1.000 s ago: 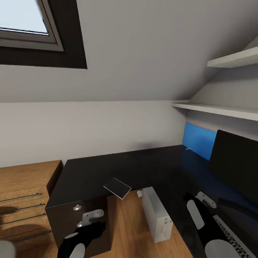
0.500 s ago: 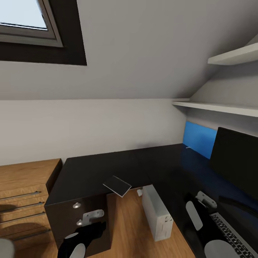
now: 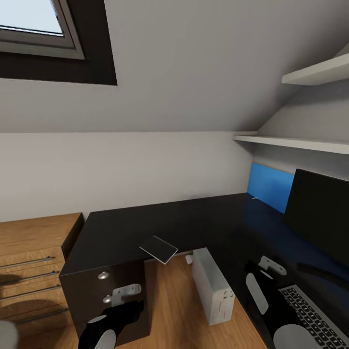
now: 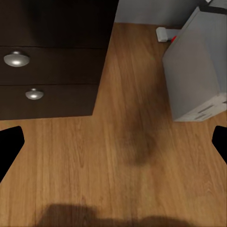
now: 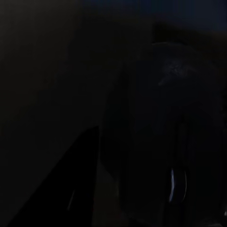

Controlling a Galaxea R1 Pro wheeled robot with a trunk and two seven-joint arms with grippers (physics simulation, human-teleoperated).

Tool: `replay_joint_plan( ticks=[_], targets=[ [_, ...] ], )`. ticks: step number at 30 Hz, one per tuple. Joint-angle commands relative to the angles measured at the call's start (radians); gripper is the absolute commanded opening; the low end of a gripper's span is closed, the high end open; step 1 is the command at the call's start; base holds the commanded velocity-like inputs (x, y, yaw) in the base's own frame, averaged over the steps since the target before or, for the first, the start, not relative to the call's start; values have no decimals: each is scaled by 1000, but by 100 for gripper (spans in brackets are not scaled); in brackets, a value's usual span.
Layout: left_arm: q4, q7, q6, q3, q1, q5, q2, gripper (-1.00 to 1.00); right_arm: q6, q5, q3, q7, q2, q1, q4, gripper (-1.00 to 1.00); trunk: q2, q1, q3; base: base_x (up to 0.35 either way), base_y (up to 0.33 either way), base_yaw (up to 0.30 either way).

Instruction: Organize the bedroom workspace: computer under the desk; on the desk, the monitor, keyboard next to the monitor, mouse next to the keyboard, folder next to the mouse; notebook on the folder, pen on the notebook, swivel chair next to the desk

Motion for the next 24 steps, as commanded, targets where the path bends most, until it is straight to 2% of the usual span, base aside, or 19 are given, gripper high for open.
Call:
replay_joint_plan(
  ticks=[1, 23, 24],
  targets=[
    [-1, 9, 1, -2, -1, 9, 1, 100, 5, -5, 1, -5, -1, 0, -2, -100, -1, 0, -1, 0, 0, 0],
    [1, 9, 1, -2, -1, 9, 2, 100, 7, -6, 1, -5, -7, 0, -2, -100, -1, 0, -1, 21, 0, 0],
    [1, 9, 1, -2, -1, 9, 2, 100, 8, -6, 1, -7, -7, 0, -2, 100, -1, 0, -1, 0, 0, 0]
  ],
)
